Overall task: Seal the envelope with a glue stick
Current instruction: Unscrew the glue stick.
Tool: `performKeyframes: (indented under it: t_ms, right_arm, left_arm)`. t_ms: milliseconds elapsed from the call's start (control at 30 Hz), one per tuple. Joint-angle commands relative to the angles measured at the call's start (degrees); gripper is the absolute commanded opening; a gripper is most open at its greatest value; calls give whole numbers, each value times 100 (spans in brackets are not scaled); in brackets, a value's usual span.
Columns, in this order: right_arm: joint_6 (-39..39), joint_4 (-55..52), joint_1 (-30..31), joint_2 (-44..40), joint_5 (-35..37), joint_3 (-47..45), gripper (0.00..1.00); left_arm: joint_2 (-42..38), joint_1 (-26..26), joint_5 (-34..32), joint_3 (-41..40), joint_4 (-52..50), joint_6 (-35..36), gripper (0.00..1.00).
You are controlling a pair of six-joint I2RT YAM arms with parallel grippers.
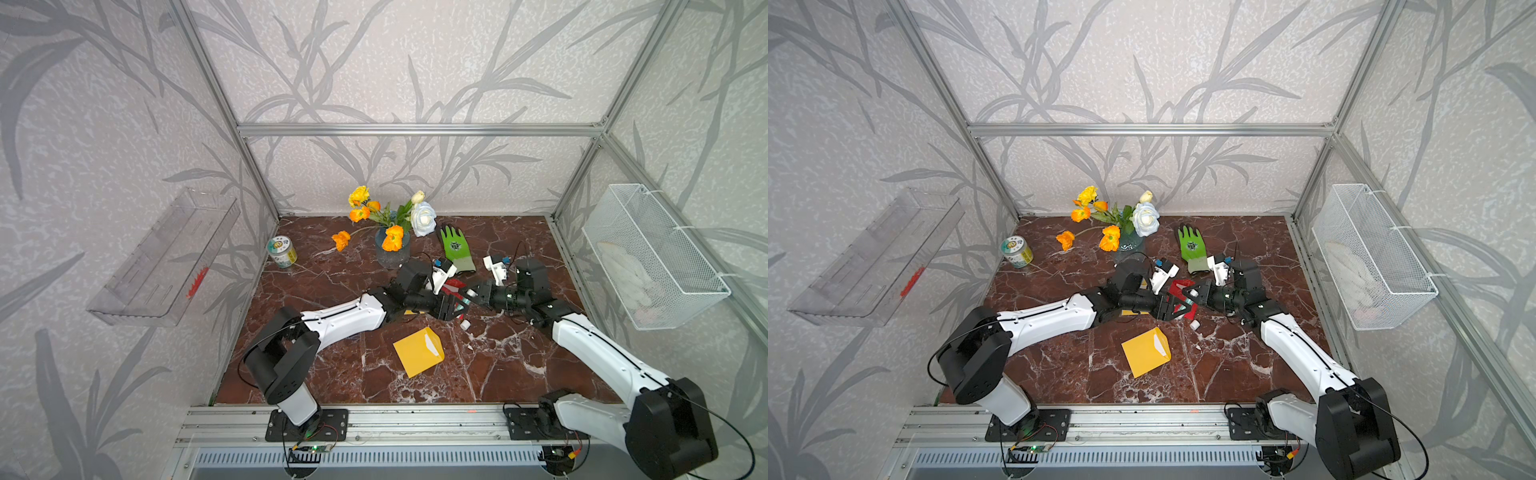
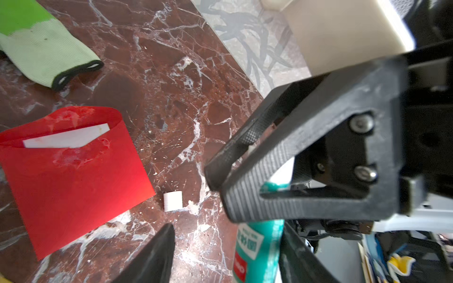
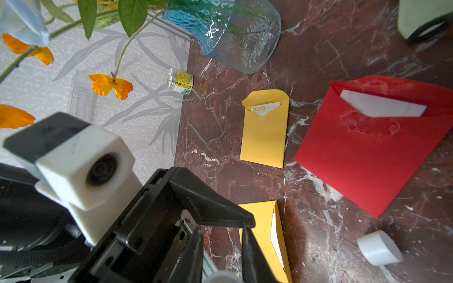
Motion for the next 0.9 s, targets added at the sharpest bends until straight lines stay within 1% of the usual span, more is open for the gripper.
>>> performKeyframes:
  t_ms: [0, 100, 133, 200, 333, 367, 467, 533, 667, 733, 767, 833, 867]
  right_arm:
    - [-160, -196, 53, -30, -99, 66, 3]
    - [-178, -219, 82, -16, -74, 76, 3]
    - [-173, -203, 82, -19, -66, 79, 3]
    - [-171, -204, 82, -8, -56, 94, 3]
    - [-139, -176, 82, 45, -73, 143, 4]
    - [-111, -148, 82, 61, -82, 145, 4]
    - [-99, -129, 108, 88, -85, 171, 4]
    - [-103, -154, 131, 89, -69, 173, 4]
    - [-66, -166, 175, 80, 20, 153, 5]
    - [-22, -81, 187, 80, 26, 139, 6]
    - [-2, -65, 194, 88, 23, 145, 7]
    - [-2, -43, 196, 102, 6, 150, 10]
    - [-31, -56, 196, 113, -3, 163, 14]
  left_arm:
    - [97, 51, 830, 132, 287, -170, 61]
    - [235, 48, 1071, 241, 260, -186, 53]
    - [263, 45, 1133, 273, 216, -170, 52]
    - [311, 39, 1229, 328, 60, -63, 52]
    - [364, 4, 1316, 409, -215, 124, 56]
    - [386, -11, 1265, 435, -309, 166, 54]
    - [440, -8, 1174, 463, -355, 174, 41]
    - [466, -13, 1177, 463, -268, 120, 36]
    - [562, -13, 1255, 522, -240, 58, 36]
    - [606, -31, 1248, 525, -240, 47, 34]
    - [613, -30, 1257, 532, -236, 43, 30]
    - [629, -32, 1233, 533, -279, 51, 17]
    - [624, -32, 1199, 525, -297, 47, 9]
